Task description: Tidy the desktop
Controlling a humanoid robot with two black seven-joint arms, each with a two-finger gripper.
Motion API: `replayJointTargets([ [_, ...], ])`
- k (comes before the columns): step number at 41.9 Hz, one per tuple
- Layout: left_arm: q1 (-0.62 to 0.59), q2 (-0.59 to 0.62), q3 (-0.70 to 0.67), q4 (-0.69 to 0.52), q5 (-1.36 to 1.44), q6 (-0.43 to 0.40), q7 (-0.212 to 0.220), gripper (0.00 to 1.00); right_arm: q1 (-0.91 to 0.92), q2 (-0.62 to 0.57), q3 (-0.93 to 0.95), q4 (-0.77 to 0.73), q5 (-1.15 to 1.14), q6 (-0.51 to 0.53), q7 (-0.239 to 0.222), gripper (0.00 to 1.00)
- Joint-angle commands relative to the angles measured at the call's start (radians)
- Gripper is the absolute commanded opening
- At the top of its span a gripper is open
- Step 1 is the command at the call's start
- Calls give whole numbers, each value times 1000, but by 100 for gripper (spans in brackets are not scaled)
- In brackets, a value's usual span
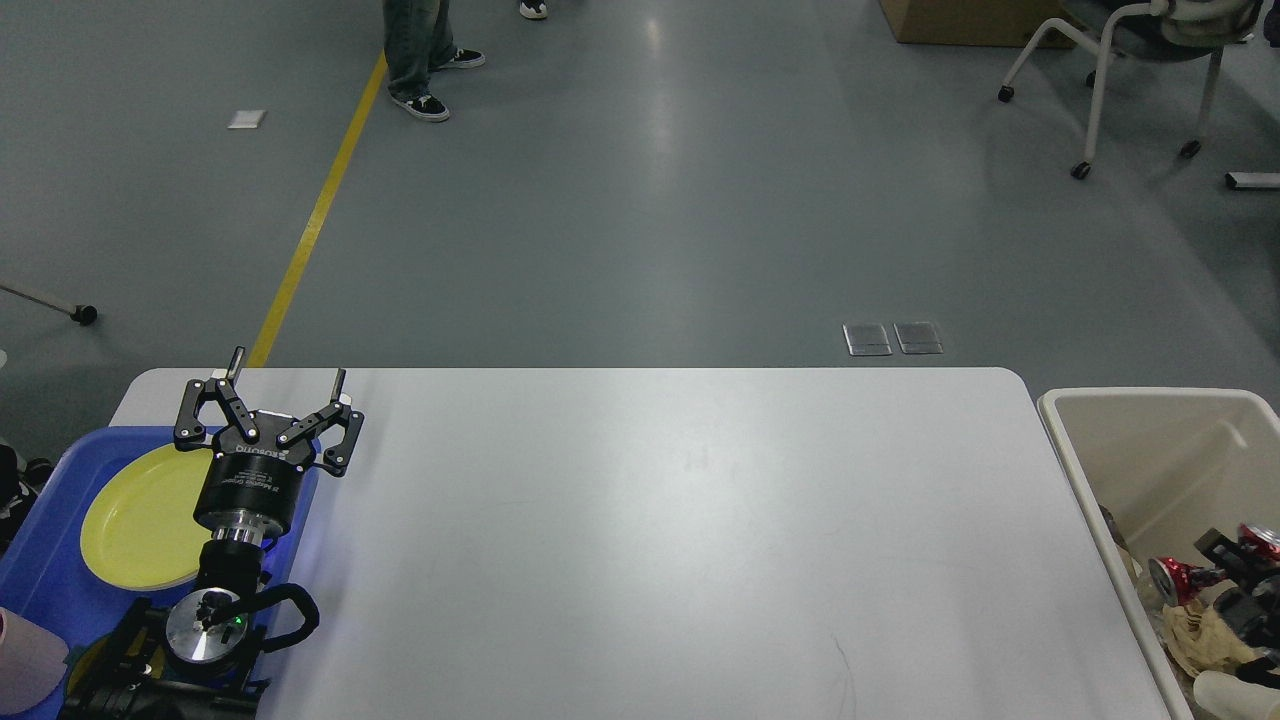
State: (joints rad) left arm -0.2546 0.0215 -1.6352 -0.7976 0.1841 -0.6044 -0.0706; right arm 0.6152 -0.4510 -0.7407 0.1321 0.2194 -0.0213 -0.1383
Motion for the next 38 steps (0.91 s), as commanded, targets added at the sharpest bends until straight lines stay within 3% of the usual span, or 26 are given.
replayJointTargets([
  [1, 0, 0, 0, 0, 0, 0, 0, 96, -15, 29, 14, -8, -40, 5, -7, 100],
  [8, 0, -2, 0, 0, 0, 0, 0, 96, 9, 55, -190, -23, -137, -48, -55, 100],
  [11, 0, 1, 0, 0, 0, 0, 0, 96, 55, 6, -87, -19, -27, -28, -23, 100],
  [15, 0, -2, 0, 0, 0, 0, -1, 96, 46, -63, 107, -15, 63, 85, 28, 100],
  [18, 0, 1, 0, 1, 0, 0, 0, 96, 15, -32, 74, -22, 11, 61, 13, 100],
  [23, 0, 0, 0, 1, 0, 0, 0, 96, 15, 25, -55, -17, -131, -143, -20, 100],
  [38, 0, 0, 0, 0, 0, 0, 0, 96, 61, -11, 125, -9, -92, -75, -12, 100],
])
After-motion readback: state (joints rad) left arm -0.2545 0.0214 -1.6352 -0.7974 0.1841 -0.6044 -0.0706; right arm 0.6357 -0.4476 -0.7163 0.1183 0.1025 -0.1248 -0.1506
